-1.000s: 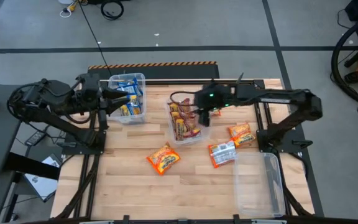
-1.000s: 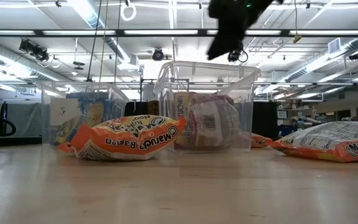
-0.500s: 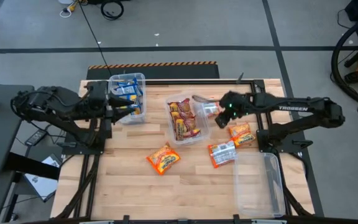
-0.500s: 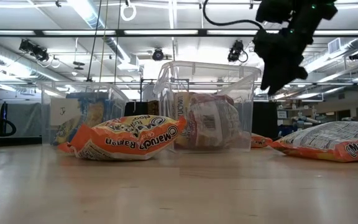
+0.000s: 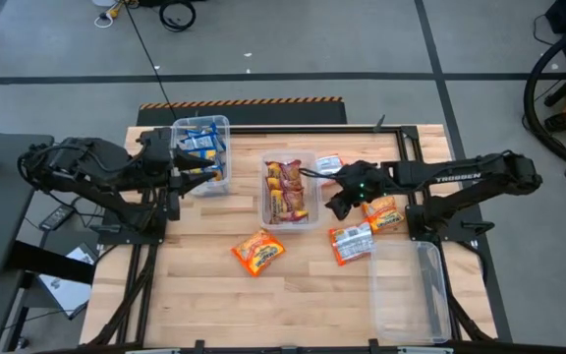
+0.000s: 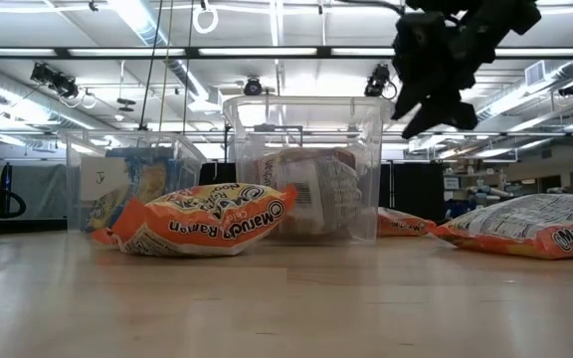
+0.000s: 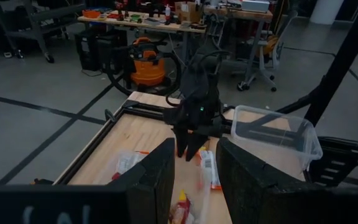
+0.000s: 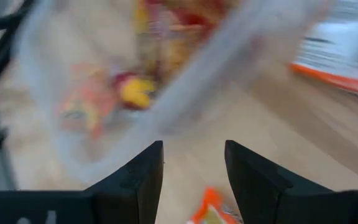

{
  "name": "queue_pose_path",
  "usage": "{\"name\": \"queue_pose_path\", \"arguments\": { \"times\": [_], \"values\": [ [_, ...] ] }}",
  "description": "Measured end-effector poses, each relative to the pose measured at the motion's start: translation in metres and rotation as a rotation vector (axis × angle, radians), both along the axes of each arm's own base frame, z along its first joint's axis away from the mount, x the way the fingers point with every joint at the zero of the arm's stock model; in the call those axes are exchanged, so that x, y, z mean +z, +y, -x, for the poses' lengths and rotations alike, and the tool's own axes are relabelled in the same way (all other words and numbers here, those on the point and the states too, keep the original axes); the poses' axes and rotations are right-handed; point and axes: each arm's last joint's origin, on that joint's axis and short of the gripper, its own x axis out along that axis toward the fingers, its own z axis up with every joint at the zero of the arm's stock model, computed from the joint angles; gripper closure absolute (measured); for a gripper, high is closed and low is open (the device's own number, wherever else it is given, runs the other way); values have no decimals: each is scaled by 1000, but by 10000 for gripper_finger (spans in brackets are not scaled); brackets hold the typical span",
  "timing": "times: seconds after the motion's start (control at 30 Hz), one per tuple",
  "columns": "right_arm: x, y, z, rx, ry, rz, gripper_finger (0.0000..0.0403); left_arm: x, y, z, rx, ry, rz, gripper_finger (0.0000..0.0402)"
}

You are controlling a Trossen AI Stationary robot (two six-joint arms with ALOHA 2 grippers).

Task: Sort Maruchan noodles
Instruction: Adjust the red noodle pack, then put the orange noodle pack into the bottom transparent bin

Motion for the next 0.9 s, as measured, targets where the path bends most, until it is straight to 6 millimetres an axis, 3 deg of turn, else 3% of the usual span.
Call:
{"name": "queue_pose_path", "arguments": {
  "times": [0.3,0.43,0.73,0.9],
  "values": [
    [-19,-26,25,-614,168,49,222,0,0,0,0,0,1,278],
    [-46,-38,33,-759,123,9,221,-1,0,0,1,6,4,278],
    [-103,-80,62,-812,-108,-75,224,-1,0,1,1,12,11,278],
    [-116,-96,74,-827,-158,-31,230,-1,0,0,10,10,9,278]
  ]
}}
